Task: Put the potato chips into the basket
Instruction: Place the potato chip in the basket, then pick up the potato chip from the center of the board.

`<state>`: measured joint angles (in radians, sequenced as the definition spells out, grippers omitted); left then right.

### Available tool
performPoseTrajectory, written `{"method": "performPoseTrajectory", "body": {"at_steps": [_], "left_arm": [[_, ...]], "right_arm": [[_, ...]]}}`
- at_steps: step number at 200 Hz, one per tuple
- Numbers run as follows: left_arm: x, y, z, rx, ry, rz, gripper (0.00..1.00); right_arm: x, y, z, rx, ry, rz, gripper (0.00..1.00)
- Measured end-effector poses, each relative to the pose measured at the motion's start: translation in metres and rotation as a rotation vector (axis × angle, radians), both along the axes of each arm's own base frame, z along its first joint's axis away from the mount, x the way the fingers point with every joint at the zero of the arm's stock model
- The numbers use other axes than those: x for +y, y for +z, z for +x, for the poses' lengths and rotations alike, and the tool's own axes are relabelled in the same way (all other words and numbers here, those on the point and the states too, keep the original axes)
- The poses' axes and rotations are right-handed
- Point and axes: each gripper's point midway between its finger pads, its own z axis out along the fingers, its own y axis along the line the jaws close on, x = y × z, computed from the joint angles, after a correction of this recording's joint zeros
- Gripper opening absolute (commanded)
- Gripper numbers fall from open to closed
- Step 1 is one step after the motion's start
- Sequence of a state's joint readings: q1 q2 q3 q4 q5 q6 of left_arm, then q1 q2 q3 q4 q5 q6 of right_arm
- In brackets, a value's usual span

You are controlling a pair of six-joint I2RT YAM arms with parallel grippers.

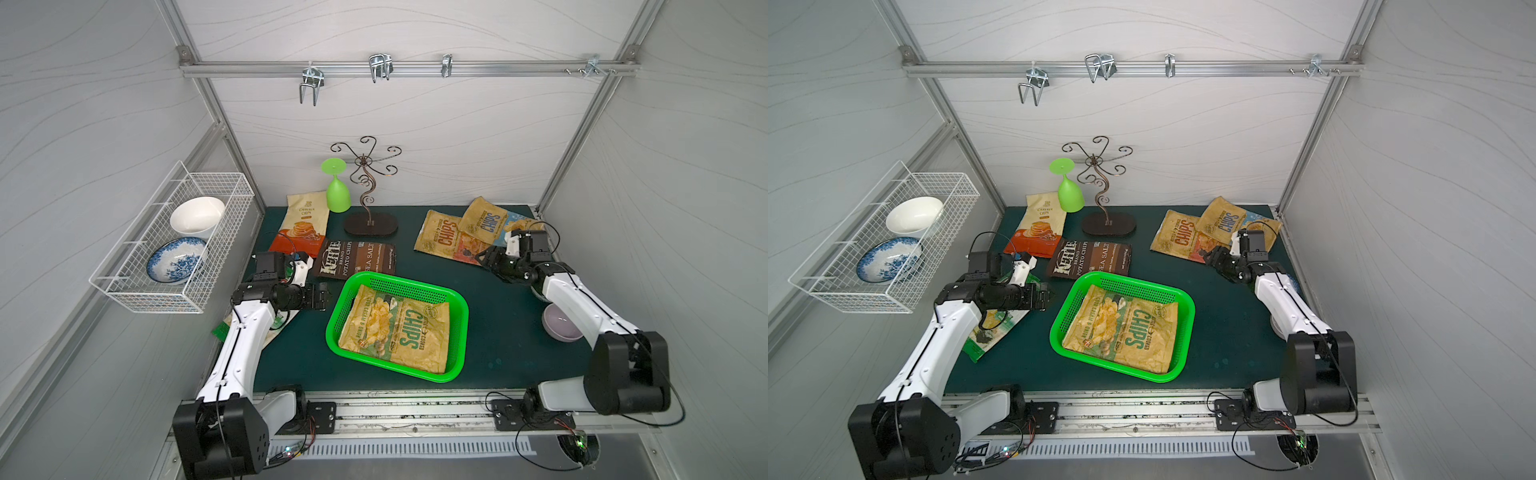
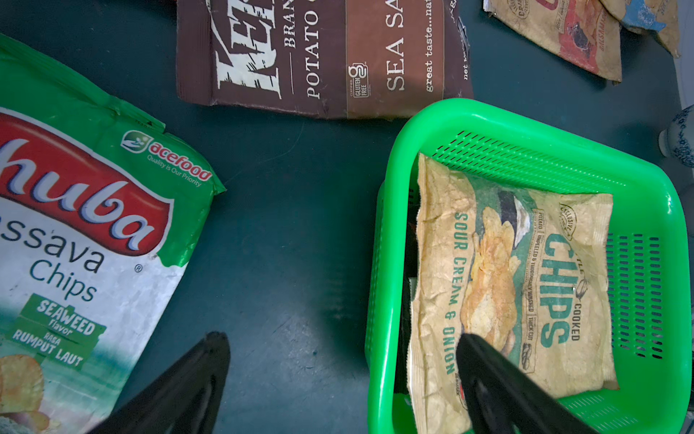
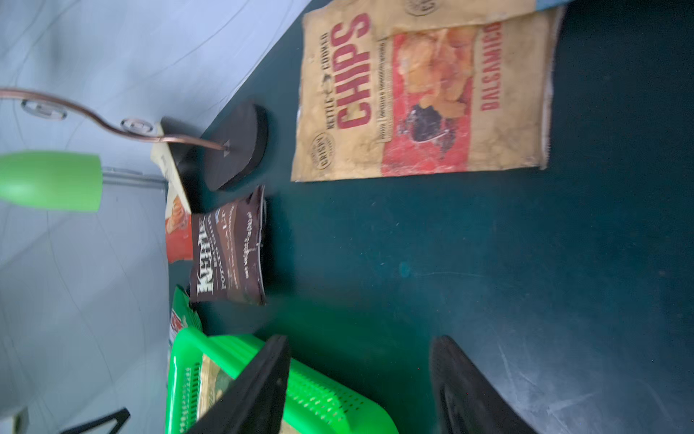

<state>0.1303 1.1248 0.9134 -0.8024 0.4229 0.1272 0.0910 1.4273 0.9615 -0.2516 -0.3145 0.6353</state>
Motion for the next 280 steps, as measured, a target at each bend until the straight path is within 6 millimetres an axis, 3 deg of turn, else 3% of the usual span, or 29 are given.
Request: {"method": "performPoseTrajectory", "body": {"at_steps": [28,81,167,208,263,280], "left_arm": [[0.000,-0.001,0.000,0.003,-0.001,-0.002,0.99],[0.000,-0.001,0.000,0.005,-0.001,-0.003,0.99],[-0.001,-0.001,0.000,0.005,-0.002,-0.004,0.99],[-0.001,-0.001,0.000,0.005,-0.002,-0.004,0.99],[-0.001,-0.001,0.000,0.005,-0.002,-0.004,0.99],[-0.001,-0.001,0.000,0.005,-0.002,-0.004,0.99]], "right_arm": [[-0.019,-0.036,0.018,0.093,-0.107,0.055,0.60],[-0.026,-0.085,0.034,0.221,-0.242,0.117,0.59],[-0.044,-0.114,0.059,0.229,-0.495,0.132,0.54],[-0.039,-0.114,0.087,0.184,-0.527,0.173,0.52],[-0.035,-0.116,0.113,0.138,-0.547,0.236,0.42],[-0.034,-0.117,0.116,0.127,-0.550,0.252,0.34]]}}
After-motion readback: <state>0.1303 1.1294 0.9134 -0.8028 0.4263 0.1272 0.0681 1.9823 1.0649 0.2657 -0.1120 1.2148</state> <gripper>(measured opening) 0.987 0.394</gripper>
